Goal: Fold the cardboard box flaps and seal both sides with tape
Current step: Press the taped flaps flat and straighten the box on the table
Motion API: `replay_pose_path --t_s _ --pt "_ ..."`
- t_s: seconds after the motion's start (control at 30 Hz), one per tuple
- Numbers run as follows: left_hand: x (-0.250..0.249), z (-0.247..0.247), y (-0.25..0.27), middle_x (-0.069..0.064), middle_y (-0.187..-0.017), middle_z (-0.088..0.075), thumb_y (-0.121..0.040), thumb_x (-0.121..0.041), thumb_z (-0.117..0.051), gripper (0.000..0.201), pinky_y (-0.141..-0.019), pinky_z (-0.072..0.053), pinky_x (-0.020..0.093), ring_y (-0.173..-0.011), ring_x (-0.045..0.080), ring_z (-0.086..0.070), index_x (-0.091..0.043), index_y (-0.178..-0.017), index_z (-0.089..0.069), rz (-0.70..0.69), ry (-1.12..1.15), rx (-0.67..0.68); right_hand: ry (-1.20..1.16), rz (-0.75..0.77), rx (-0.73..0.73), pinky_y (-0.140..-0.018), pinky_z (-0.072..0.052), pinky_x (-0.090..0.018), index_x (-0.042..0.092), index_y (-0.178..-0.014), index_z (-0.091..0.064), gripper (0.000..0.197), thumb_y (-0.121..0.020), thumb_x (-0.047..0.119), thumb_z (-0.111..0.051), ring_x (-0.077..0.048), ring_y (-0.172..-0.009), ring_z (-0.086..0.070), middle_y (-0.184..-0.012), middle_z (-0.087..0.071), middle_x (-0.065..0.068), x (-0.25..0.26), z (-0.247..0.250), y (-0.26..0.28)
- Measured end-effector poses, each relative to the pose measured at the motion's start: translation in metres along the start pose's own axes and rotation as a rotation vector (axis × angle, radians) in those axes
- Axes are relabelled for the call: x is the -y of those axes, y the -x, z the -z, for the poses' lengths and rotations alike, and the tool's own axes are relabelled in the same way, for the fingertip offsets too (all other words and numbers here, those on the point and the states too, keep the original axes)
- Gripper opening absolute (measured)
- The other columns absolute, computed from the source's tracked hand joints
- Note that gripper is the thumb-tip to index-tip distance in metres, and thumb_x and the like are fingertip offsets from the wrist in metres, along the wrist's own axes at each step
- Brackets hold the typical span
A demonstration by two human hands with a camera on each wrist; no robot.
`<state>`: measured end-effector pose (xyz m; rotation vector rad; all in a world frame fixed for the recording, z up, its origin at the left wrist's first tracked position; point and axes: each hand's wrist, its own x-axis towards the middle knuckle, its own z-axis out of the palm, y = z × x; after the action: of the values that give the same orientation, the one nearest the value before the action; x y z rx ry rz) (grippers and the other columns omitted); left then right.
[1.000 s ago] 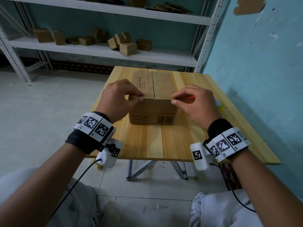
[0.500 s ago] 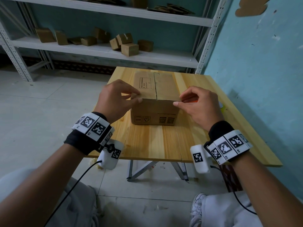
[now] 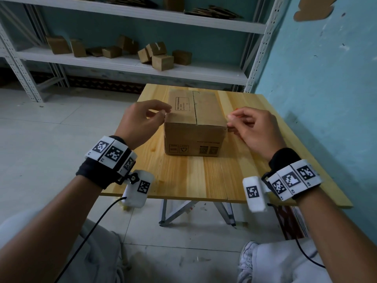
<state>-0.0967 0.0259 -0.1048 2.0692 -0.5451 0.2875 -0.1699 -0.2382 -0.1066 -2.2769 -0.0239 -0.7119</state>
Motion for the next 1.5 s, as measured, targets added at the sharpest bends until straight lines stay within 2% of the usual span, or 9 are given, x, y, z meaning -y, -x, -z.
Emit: replay_pose_path --t_s 0.07,0.13,0.23,0.33,0.43,0.73,1.0,1.23,1.5 --pt "0.003 0.004 0.000 -0.006 -0.111 -0.062 -0.096 -0.005 -0.049 0.026 -0.057 -0.044 0.003 -0.091 -0.003 -0.059 -0.017 -0.111 -0.067 -0.006 0.043 0.060 -0.006 0.000 0.065 -0.083 -0.059 -0.030 0.021 -0.108 -0.072 0.020 -0.096 0.013 -0.059 -0.001 -0.084 -0.070 -0.092 -0.073 0.005 -0.003 0.005 -0.002" --pt "0.006 0.006 0.001 -0.008 -0.116 -0.062 -0.092 0.001 -0.053 0.030 -0.064 -0.045 0.003 -0.098 -0.002 -0.058 -0.020 -0.109 -0.068 -0.045 -0.021 0.108 0.063 0.043 0.142 -0.086 -0.057 -0.027 0.024 -0.112 -0.071 0.031 -0.093 0.003 -0.059 -0.002 -0.092 -0.066 -0.101 -0.071 0.006 -0.005 0.005 -0.001" --pt "0.010 0.007 0.001 -0.009 -0.118 -0.064 -0.088 -0.003 -0.061 0.028 -0.077 -0.046 0.008 -0.108 0.000 -0.057 -0.021 -0.106 -0.070 -0.082 -0.036 0.133 0.103 0.088 0.180 -0.083 -0.053 -0.015 0.023 -0.111 -0.072 0.036 -0.087 -0.003 -0.064 0.000 -0.094 -0.062 -0.106 -0.068 0.005 -0.005 0.003 0.000" --pt "0.011 0.007 0.003 -0.007 -0.118 -0.063 -0.085 -0.005 -0.065 0.027 -0.085 -0.047 0.014 -0.111 0.004 -0.056 -0.019 -0.108 -0.070 -0.112 -0.023 0.141 0.095 0.085 0.161 -0.079 -0.052 -0.011 0.023 -0.109 -0.073 0.033 -0.085 0.001 -0.068 -0.002 -0.091 -0.063 -0.105 -0.068 0.005 -0.006 0.001 -0.002" --pt "0.011 0.007 0.003 -0.006 -0.118 -0.061 -0.082 0.000 -0.067 0.033 -0.083 -0.049 0.013 -0.113 0.006 -0.055 -0.017 -0.110 -0.069 -0.130 -0.014 0.155 0.101 0.094 0.154 -0.078 -0.052 -0.010 0.023 -0.108 -0.073 0.032 -0.085 0.002 -0.069 -0.003 -0.091 -0.063 -0.104 -0.068 0.005 -0.006 0.000 -0.001" --pt "0.013 0.003 0.003 -0.003 -0.117 -0.060 -0.077 -0.004 -0.074 0.034 -0.084 -0.056 0.024 -0.111 0.011 -0.058 -0.015 -0.108 -0.069 -0.108 0.059 0.168 0.106 0.084 0.155 -0.078 -0.053 -0.013 0.024 -0.109 -0.072 0.031 -0.085 0.003 -0.069 -0.003 -0.091 -0.063 -0.104 -0.068 0.005 -0.007 0.000 0.000" --pt "0.013 0.000 0.004 -0.002 -0.116 -0.060 -0.077 -0.003 -0.074 0.033 -0.078 -0.054 0.013 -0.108 0.012 -0.059 -0.015 -0.107 -0.068 -0.128 0.049 0.124 0.099 0.088 0.151 -0.078 -0.052 -0.011 0.022 -0.108 -0.073 0.030 -0.085 0.002 -0.069 -0.002 -0.091 -0.063 -0.105 -0.068 0.005 -0.008 -0.001 -0.001" --pt "0.014 -0.002 0.004 -0.003 -0.111 -0.062 -0.078 -0.007 -0.074 0.030 -0.076 -0.048 0.005 -0.103 0.009 -0.059 -0.016 -0.107 -0.069 -0.180 -0.021 0.085 0.098 0.087 0.151 -0.081 -0.055 -0.017 0.023 -0.108 -0.073 0.030 -0.085 0.003 -0.069 -0.003 -0.092 -0.063 -0.105 -0.068 0.005 -0.008 -0.001 -0.001" --pt "0.016 -0.001 0.001 -0.005 -0.109 -0.064 -0.080 -0.016 -0.073 0.027 -0.081 -0.046 0.011 -0.101 0.006 -0.060 -0.017 -0.107 -0.070 -0.194 -0.032 0.078 0.092 0.083 0.152 -0.081 -0.054 -0.017 0.024 -0.107 -0.073 0.029 -0.086 0.003 -0.068 -0.005 -0.092 -0.064 -0.104 -0.068 0.005 -0.010 -0.001 -0.002"
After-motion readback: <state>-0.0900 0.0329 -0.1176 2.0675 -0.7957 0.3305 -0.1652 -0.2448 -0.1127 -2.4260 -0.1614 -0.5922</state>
